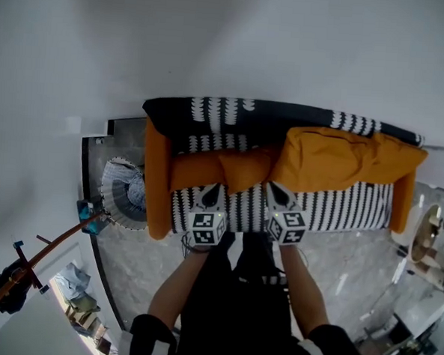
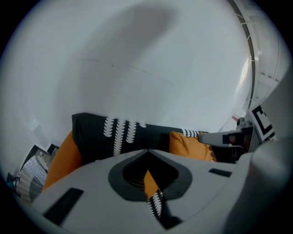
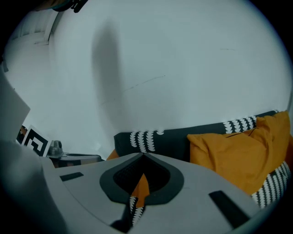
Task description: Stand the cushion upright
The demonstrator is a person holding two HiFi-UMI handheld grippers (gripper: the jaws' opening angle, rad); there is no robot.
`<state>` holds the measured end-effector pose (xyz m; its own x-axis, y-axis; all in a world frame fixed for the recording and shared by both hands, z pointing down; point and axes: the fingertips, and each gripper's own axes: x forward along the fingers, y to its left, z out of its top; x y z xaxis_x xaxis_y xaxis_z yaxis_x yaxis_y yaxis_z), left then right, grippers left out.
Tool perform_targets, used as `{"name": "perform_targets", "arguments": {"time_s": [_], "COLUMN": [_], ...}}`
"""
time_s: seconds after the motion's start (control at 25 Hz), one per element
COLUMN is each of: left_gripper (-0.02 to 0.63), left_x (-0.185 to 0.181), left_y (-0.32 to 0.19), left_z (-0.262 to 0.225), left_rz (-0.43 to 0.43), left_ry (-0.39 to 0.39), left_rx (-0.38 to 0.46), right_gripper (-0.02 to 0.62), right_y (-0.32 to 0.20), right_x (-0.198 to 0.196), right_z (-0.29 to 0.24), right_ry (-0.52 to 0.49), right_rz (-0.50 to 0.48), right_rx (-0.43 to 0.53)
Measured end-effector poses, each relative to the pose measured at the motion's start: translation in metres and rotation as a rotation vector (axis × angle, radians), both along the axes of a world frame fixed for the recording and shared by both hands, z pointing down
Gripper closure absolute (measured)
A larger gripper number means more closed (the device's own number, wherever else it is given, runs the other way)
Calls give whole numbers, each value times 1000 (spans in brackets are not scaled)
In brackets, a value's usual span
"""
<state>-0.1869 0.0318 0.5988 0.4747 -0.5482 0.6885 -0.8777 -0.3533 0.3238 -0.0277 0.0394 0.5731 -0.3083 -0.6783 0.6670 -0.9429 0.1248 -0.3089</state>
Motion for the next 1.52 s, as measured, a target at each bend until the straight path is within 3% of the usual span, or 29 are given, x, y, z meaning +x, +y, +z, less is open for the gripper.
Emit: {"name": "perform_targets", "arguments": {"time_s": [0.76, 1.32, 1.52], "left_gripper": [607, 445, 417], "left_x": [12, 12, 12], "left_y": [-24, -31, -33], "left_z": [135, 199, 212], "left_rz": [61, 75, 81], "left_ry": [25, 42, 71], "left_rx": [-151, -307, -365], "right_gripper": [600, 600, 600], "right_y": [5, 29, 34], "right_x": [-15, -19, -18], "right_z": [77, 110, 112], "right_ry": [17, -4, 3], "right_rz": [-115, -180, -190], "right_rx": [-69, -110, -144]}}
